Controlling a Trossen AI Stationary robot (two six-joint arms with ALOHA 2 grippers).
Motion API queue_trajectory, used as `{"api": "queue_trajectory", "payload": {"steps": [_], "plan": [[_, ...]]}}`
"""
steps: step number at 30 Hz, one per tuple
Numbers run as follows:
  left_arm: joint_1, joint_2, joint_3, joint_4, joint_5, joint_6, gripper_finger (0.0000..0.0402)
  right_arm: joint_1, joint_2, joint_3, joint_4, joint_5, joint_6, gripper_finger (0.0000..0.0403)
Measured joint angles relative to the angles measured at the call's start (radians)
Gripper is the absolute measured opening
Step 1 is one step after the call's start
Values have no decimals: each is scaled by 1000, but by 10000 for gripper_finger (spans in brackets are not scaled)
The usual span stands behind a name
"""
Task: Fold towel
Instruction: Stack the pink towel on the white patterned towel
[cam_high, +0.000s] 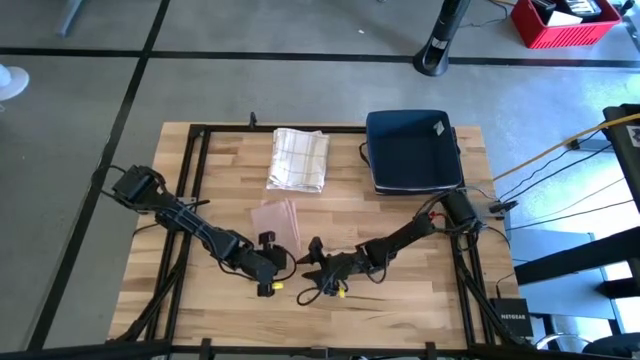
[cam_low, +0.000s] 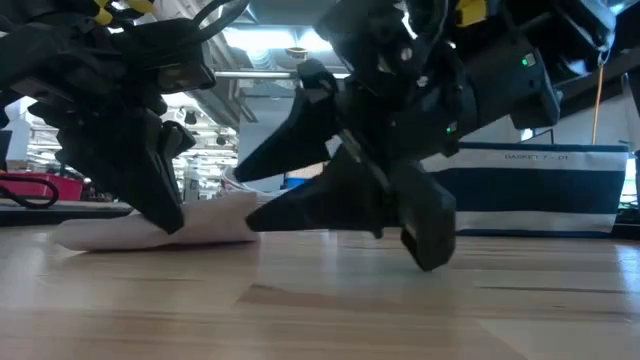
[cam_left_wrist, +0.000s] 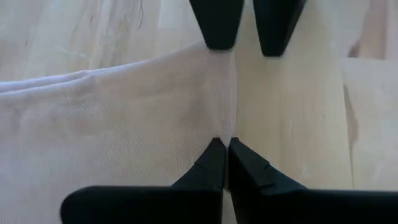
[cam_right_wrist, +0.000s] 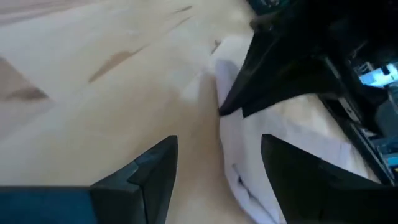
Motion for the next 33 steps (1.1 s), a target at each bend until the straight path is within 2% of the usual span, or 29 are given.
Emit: {"api": "queue_trajectory", "payload": {"steps": [4, 7, 12, 17, 24, 26, 28, 33], "plan": [[-2, -1, 0, 13, 8, 8, 2, -13, 38, 44, 28, 24, -37, 232], [-6, -1, 1, 30, 10, 27, 1, -35, 61, 87, 9, -1, -53, 232], [-12, -2, 1, 28, 9, 26, 2, -63, 62, 134, -144, -26, -42, 225], [-13, -2, 1, 26, 8, 29, 3, -62, 62, 140, -154, -86, -66, 167], [-11, -2, 2, 27, 7, -22, 16, -61, 64, 139, -157, -97, -16, 22], [-6, -2, 2, 23, 8, -45, 24, -61, 64, 139, -165, -111, 12, 12], [-2, -2, 2, 12, 8, -56, 40, -61, 65, 138, -169, -113, 64, 19], [-13, -36, 2, -43, 34, -93, 102, -60, 67, 136, -177, -114, 145, 7]]}}
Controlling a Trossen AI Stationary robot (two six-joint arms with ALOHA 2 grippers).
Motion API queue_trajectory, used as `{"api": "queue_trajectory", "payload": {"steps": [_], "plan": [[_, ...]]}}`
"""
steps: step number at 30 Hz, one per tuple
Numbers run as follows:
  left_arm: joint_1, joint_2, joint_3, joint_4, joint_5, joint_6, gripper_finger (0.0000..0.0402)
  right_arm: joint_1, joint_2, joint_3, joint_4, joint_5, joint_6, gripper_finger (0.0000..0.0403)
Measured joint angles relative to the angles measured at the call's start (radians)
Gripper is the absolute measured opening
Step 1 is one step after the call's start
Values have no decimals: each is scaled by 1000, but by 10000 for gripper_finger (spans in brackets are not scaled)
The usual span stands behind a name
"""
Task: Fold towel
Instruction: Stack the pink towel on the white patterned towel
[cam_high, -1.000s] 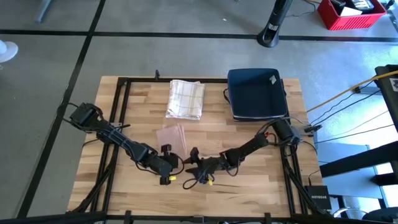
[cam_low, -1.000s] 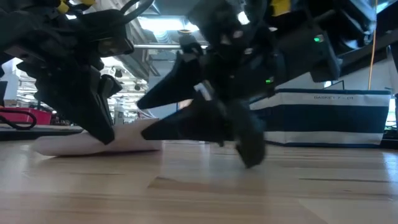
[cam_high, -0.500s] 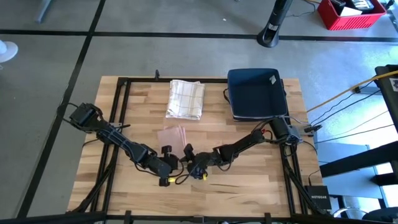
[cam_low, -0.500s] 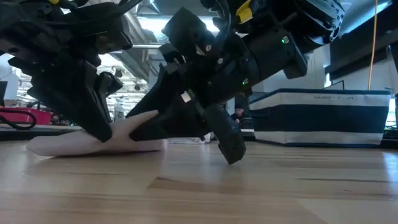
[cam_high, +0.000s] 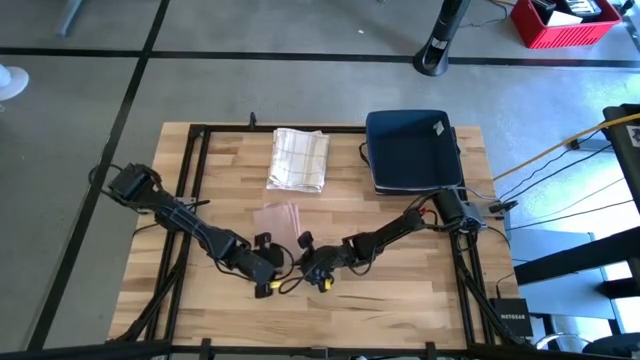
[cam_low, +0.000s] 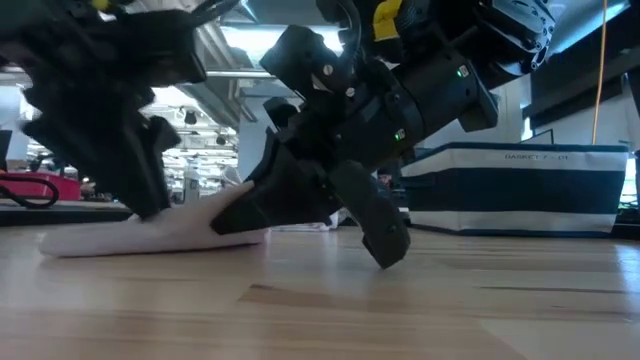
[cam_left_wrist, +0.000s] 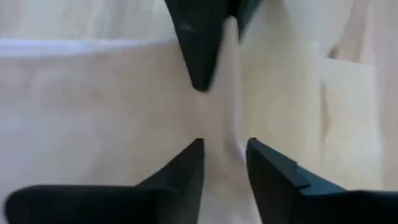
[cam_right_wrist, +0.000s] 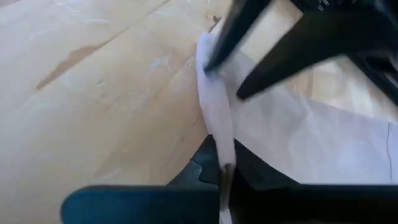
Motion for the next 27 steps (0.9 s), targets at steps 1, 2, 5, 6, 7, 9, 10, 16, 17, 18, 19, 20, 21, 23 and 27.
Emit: {"api": "queue_trajectory", "payload": {"steps": [1, 2, 5, 6, 7, 9, 10, 16, 17, 18, 19, 20, 21, 23, 27], "plan": [[-5, -11, 0, -15, 10, -25, 115, 0, 0, 0, -2, 2, 13, 8], [-13, -22, 0, -33, 21, -45, 125, 0, 0, 0, -6, 4, 37, 9], [-47, -49, 0, -81, 37, -116, 149, -1, 2, -1, -24, 6, 136, 7], [-62, -50, 1, -94, 36, -138, 153, -1, 2, -2, -28, 6, 152, 6], [-77, -48, 0, -105, 31, -150, 155, -2, 2, -2, -29, 6, 155, 5], [-106, -29, -2, -95, 2, -165, 157, -1, 2, -2, -29, 8, 158, 6], [-119, -17, -2, -87, -16, -165, 156, -1, 2, -2, -29, 9, 168, 7], [-154, 57, -3, -73, -113, -166, 147, -23, 3, -2, -38, 9, 221, 4], [-154, 67, -2, -70, -127, -166, 146, -25, 3, -1, -44, 9, 223, 5], [-154, 78, -1, -67, -145, -166, 145, -26, 3, -1, -47, 9, 224, 6], [-154, 88, 0, -66, -159, -164, 144, -26, 3, 0, -51, 10, 224, 7], [-151, 96, 1, -66, -166, -160, 144, -25, 3, 0, -52, 11, 224, 7], [-149, 104, 0, -70, -174, -157, 143, -25, 3, 0, -53, 11, 224, 6], [-145, 114, 2, -82, -199, -170, 143, -25, 2, 0, -57, 11, 224, 4], [-137, 115, 1, -119, -251, -230, 143, -25, -1, 2, -81, 10, 237, 4]]}}
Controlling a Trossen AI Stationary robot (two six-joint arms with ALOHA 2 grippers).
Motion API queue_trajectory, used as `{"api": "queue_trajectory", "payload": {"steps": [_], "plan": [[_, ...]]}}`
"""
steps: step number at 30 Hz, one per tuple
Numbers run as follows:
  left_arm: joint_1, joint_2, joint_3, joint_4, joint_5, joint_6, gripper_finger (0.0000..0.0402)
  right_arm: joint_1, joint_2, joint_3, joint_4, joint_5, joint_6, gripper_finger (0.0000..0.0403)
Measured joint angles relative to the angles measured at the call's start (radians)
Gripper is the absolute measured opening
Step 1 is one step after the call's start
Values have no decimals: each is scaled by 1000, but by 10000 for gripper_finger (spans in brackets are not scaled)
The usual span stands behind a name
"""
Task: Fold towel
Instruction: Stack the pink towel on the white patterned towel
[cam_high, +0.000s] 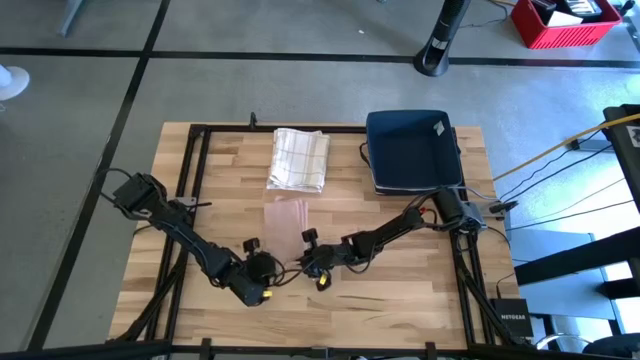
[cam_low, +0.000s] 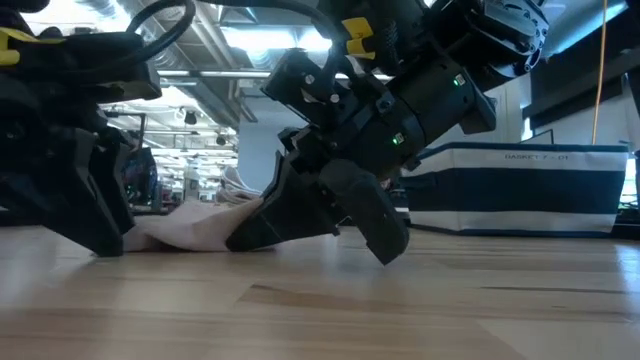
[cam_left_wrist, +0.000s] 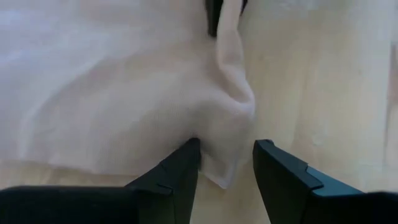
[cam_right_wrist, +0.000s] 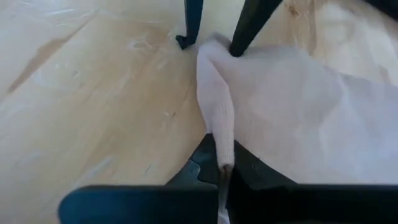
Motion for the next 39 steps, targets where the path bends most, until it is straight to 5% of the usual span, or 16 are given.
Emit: {"api": "queue_trajectory", "payload": {"steps": [5, 13, 18, 31, 39], "plan": [[-1, 1, 0, -44, -15, -34, 117, 6, -2, 2, -45, 0, 51, 4], [-1, 2, -3, -87, -35, 35, 8, 25, -2, 33, -80, 8, 55, 5], [-7, -11, 26, -119, -27, 57, 3, 28, -32, 80, -214, 20, 100, 3], [28, -179, 299, -517, -44, 177, 1, 48, -306, 86, -348, 159, 167, 1], [128, -277, 426, -688, -170, 262, 0, -8, -422, 87, -371, 218, 147, 1]]}}
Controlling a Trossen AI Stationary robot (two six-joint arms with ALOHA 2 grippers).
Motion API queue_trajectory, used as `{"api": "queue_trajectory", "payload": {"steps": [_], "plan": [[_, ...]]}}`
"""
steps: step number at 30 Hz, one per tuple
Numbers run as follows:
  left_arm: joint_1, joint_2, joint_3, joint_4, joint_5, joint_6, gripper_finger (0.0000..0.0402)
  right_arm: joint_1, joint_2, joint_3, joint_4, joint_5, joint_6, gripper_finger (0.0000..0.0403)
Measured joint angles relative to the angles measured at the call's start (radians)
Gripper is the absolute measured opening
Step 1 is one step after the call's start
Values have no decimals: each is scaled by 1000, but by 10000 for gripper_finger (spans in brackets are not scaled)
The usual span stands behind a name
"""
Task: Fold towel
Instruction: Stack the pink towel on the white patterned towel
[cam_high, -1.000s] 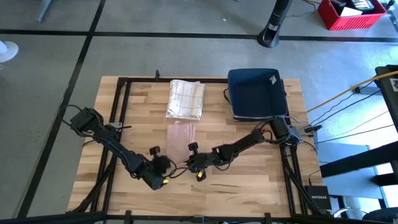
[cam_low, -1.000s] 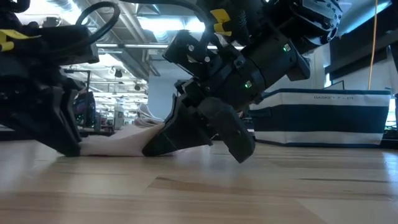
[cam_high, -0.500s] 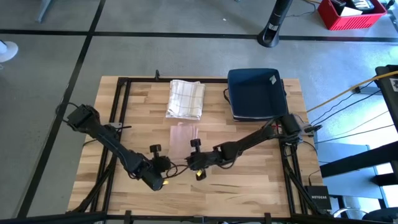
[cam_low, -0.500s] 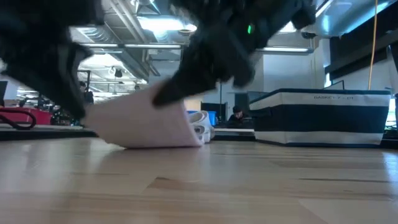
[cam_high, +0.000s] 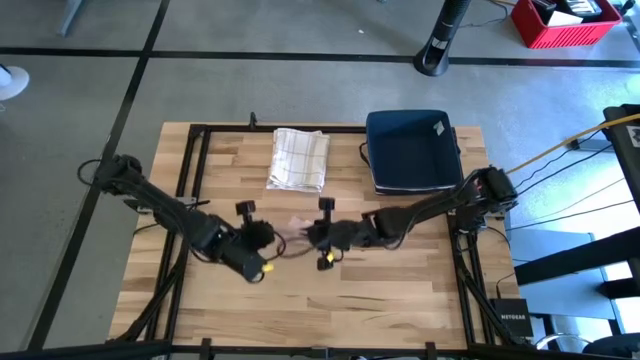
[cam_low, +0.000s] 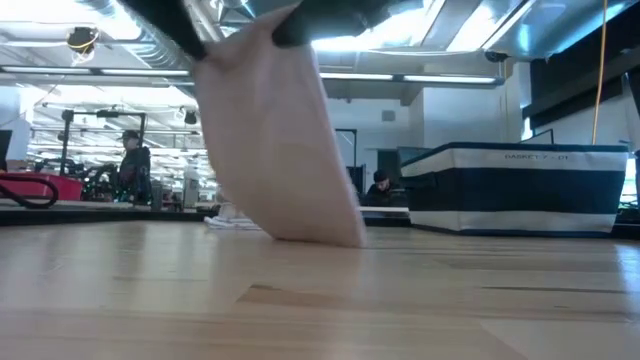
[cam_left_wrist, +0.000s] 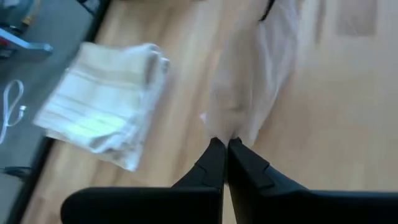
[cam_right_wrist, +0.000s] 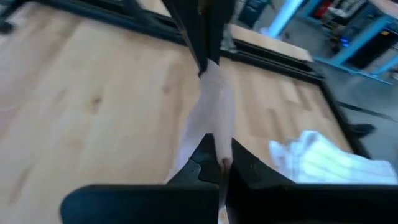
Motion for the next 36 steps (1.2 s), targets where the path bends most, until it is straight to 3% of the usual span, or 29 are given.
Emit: {"api": "queue_trajectory", "payload": {"steps": [11, 19, 26, 36], "plan": [[220, -105, 9, -5, -22, 205, 0, -184, -21, 1, 3, -37, -116, 1], [417, -125, 10, 20, -58, 446, 0, -317, -45, 3, 23, -55, -134, 1], [630, -125, -10, 221, -53, 710, 0, -450, -46, 3, 43, -74, -127, 1], [867, -110, -13, 426, 159, 880, 1, -613, -46, 3, 43, -191, -105, 1]]}}
